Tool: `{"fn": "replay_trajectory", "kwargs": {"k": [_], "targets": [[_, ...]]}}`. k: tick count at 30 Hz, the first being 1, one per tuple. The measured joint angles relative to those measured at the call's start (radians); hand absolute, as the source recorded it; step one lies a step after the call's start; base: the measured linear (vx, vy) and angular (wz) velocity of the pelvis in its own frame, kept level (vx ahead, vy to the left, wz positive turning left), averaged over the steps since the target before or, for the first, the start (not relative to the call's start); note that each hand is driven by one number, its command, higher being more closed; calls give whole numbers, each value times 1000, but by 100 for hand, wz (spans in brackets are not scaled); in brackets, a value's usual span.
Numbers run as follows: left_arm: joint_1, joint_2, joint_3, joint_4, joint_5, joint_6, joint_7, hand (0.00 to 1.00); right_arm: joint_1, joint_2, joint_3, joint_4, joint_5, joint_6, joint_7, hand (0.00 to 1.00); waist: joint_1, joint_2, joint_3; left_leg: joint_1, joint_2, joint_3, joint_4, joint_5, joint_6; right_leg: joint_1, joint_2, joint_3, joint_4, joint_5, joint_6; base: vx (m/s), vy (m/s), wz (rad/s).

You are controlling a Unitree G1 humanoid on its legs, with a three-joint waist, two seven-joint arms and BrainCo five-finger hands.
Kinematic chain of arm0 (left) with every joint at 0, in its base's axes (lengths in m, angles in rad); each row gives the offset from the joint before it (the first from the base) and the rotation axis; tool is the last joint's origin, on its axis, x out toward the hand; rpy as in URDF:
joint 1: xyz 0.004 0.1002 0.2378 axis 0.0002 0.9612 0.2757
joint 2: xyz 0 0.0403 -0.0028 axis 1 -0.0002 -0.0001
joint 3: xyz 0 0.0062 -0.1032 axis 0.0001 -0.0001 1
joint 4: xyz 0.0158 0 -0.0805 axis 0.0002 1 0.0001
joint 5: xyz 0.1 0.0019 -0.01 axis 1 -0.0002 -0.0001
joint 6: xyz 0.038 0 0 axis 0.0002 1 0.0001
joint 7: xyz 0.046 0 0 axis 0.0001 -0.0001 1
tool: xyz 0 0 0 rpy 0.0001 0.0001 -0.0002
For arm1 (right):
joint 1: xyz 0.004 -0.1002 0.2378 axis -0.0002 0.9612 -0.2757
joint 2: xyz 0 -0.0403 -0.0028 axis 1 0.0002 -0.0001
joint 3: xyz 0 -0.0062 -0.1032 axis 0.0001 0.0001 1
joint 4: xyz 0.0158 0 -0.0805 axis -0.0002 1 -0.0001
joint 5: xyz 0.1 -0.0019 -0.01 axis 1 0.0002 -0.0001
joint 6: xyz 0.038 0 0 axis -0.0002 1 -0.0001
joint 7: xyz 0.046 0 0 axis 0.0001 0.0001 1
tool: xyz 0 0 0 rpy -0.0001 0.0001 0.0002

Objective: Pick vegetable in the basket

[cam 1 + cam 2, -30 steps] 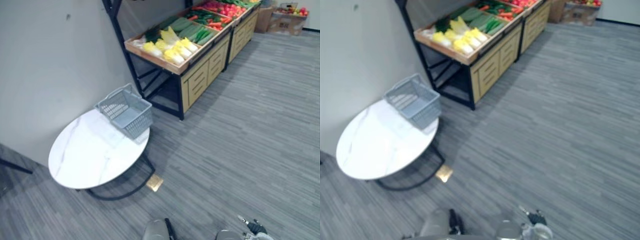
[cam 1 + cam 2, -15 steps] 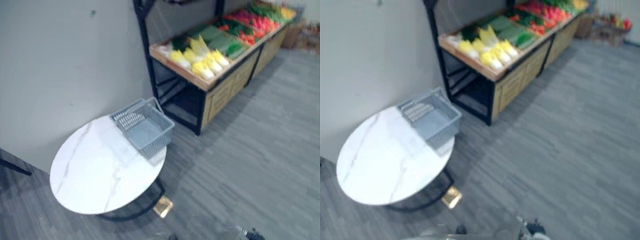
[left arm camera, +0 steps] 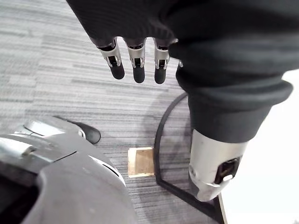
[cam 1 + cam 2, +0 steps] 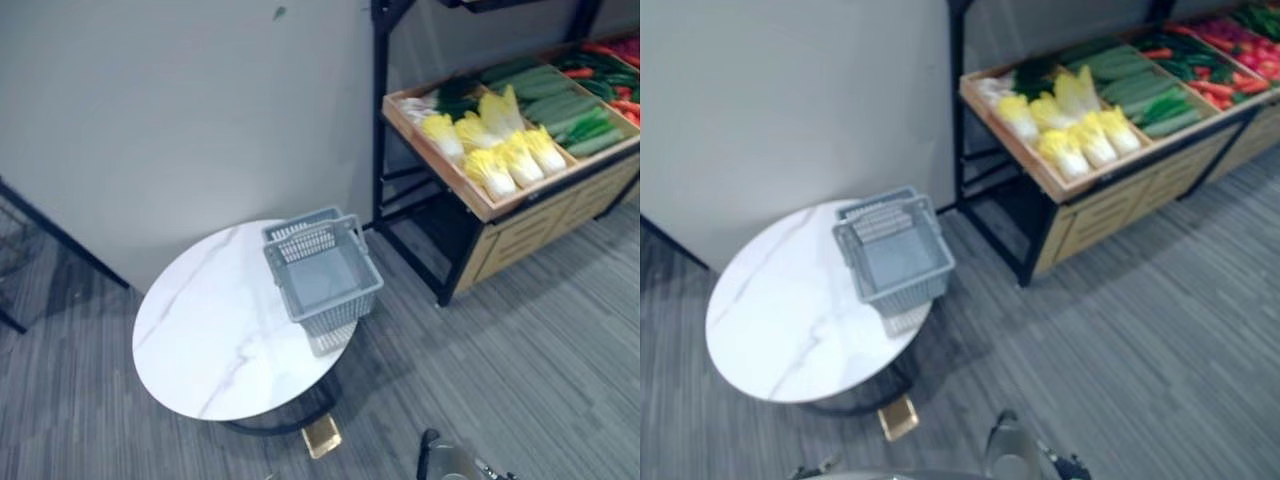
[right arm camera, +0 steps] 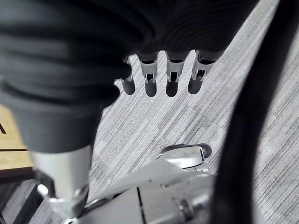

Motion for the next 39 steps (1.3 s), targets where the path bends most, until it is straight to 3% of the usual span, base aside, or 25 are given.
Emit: {"fn": "replay_trajectory", "kwargs": {"k": [2, 5, 6, 7, 8, 10, 11, 14, 17, 20, 21, 22, 23, 24, 25, 28, 35, 39], "targets": [[4, -11, 58, 22, 2, 6, 0, 0, -4, -4, 1, 9, -7, 0, 0, 0, 1, 16, -11, -4, 7, -26, 2, 13, -4, 6, 1, -13, 17, -27, -5, 131, -161, 48], [25, -22, 94, 30, -5, 14, 1, 0, -11, -17, 10, 27, -10, 2, 1, 0, -4, 21, -19, -117, 11, -66, 180, 20, -9, 57, 1, -43, -40, -32, -4, 89, -101, 69], [24, -21, 82, 28, -7, 19, 1, 0, -10, -20, 11, 32, -9, 3, -1, 0, -6, 23, -18, -181, 11, -75, 275, 35, -26, 84, -7, -61, -61, -32, -4, 96, -79, 105], [19, -19, 67, 27, -14, 20, 2, 0, -10, -25, 15, 43, -8, 4, -4, 0, -6, 22, -16, -235, 10, -71, 357, 71, -67, 115, -19, -83, -80, -32, -5, 99, -74, 103], [17, -16, 59, 26, -14, 19, 4, 0, -10, -31, 21, 49, -7, 7, -5, 0, -6, 18, -13, -253, 10, -60, 392, 96, -84, 132, -25, -91, -90, -32, -5, 124, -86, 84], [14, -6, 33, 22, -14, 18, 9, 0, -17, -43, 41, 53, -5, 10, -4, 0, 2, 4, -3, -276, 11, 7, 434, 183, -90, 183, -48, -112, -128, -24, -10, 119, -92, 50], [22, 0, 11, 17, -15, 18, 10, 0, -32, -45, 41, 52, 3, 9, -3, 0, 1, -13, 1, -281, 21, 58, 430, 231, -84, 202, -63, -117, -159, -10, -14, 101, -64, 30], [28, 2, -27, 19, -9, 17, 26, 0, -71, -60, 41, 35, 21, 9, -4, 0, -14, 11, 2, -263, 78, 179, 310, 184, -75, 214, -52, -132, -210, 12, -30, 72, -28, 11], [32, 5, -40, 22, -4, 17, 39, 0, -94, -70, 41, 35, 36, 9, -16, 0, -28, 11, 2, -244, 105, 171, 108, 185, -68, 213, -54, -132, -216, 17, -23, 60, 83, -5], [32, 6, -59, 28, 2, 17, 44, 0, -99, -95, 60, 16, 36, 9, -33, 0, -30, 24, 2, -252, 116, 171, 41, 293, -56, 208, -50, -104, -227, 35, 14, 69, 283, -29], [33, 6, -87, 34, 13, 20, 46, 0, -101, -116, 82, 0, 37, 7, -42, 0, -32, 47, -2, -248, 115, 174, 16, 274, -79, 206, -36, -80, -248, 49, 49, 45, 320, -23], [28, 14, -109, 34, 25, 21, 48, 0, -105, -117, 89, -14, 36, 8, -44, 0, -35, 50, -8, -244, 99, 173, -16, 249, -82, 201, -47, -78, -269, 63, 69, 40, 326, -12], [20, 21, -126, 31, 36, 18, 49, 0, -106, -114, 91, -27, 32, 8, -45, 0, -35, 44, -8, -244, 87, 174, -37, 237, -80, 191, -55, -76, -283, 76, 75, 2, 267, 3], [1, 42, -151, 27, 42, 18, 51, 0, -118, -109, 109, -47, 27, 10, -45, 0, -31, 12, 4, -254, 55, 184, -54, 245, -70, 180, -74, -49, -311, 102, 87, -21, 242, 0], [-1, 60, -177, 27, 44, 19, 54, 0, -122, -109, 120, -99, 11, 13, -47, 0, -29, -9, 6, -260, 26, 198, -66, 249, -65, 174, -89, -13, -339, 124, 99, -42, 246, -5], [2, 78, -224, 26, 51, 22, 67, 0, -130, -151, 149, -321, -51, 15, -64, 0, -32, -23, 8, -255, -18, 223, -77, 245, -49, 167, -117, 49, -372, 149, 120, -26, 128, -17], [1, 90, -280, 26, 84, 20, 83, 0, -195, -342, 173, -793, -274, 14, -137, 0, -33, -26, 9, -267, -18, 228, -141, 280, -43, 118, -98, 60, -383, 168, 117, -6, 13, -6], [1, 97, -282, 24, 84, 21, 87, 0, -275, -436, 287, -969, -365, 11, -152, 0, -32, -37, 15, -267, -10, 221, -165, 291, -47, 115, -84, 50, -387, 173, 115, 35, -18, 3]]}}
